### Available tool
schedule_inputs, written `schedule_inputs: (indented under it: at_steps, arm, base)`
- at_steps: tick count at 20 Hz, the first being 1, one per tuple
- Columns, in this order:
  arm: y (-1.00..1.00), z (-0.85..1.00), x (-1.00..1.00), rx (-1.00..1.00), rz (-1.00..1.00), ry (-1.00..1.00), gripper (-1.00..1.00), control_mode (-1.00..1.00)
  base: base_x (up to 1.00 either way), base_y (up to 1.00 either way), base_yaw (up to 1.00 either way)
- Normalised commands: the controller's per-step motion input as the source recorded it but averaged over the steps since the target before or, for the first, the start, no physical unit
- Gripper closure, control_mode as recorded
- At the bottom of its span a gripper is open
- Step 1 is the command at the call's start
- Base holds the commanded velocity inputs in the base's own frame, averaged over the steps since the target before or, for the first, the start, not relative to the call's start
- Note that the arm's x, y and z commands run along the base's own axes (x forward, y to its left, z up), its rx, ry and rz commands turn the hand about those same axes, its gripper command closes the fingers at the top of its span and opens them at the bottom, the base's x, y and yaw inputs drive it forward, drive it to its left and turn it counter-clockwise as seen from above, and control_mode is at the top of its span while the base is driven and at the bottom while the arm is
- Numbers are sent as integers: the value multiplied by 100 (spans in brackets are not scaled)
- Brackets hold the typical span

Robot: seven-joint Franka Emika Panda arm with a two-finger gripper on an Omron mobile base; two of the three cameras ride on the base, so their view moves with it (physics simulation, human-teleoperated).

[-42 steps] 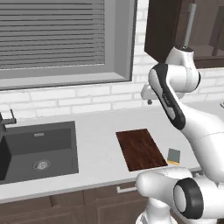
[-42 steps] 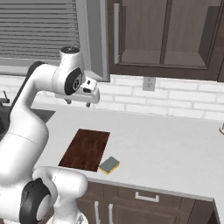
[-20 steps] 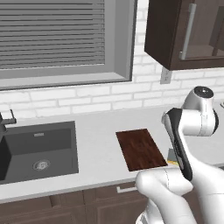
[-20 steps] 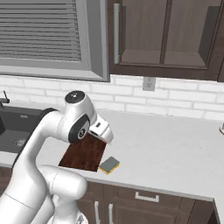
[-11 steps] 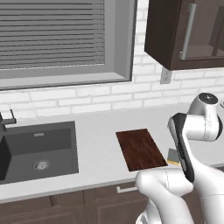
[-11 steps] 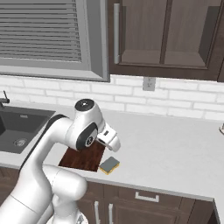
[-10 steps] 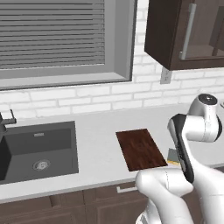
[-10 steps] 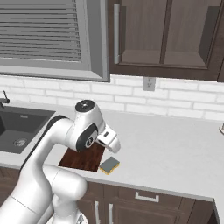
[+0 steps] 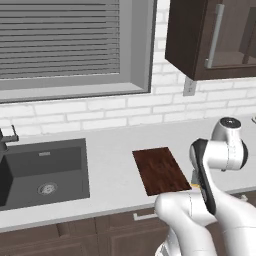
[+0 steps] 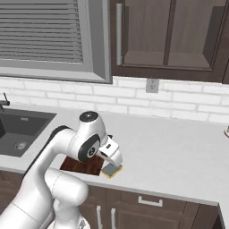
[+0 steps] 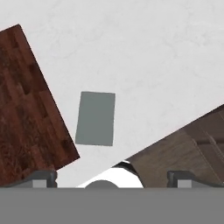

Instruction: Pick up the sponge from the counter and clean the cutting board by briefly scrubbing or pressing down on the cutting board. Once finished, release the sponge.

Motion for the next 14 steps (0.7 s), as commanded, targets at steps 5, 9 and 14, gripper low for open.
schedule_inputs:
  at_steps: [5,9,14]
  arm:
    - [0,-44,0,0,0,4,-100,-100]
    - [-2,-46,0,1,1,1,-100,-100]
    - [-6,-29,0,3,0,5,-100,-100]
  base:
    - [0,0,0]
    - [0,0,0]
    - [0,0,0]
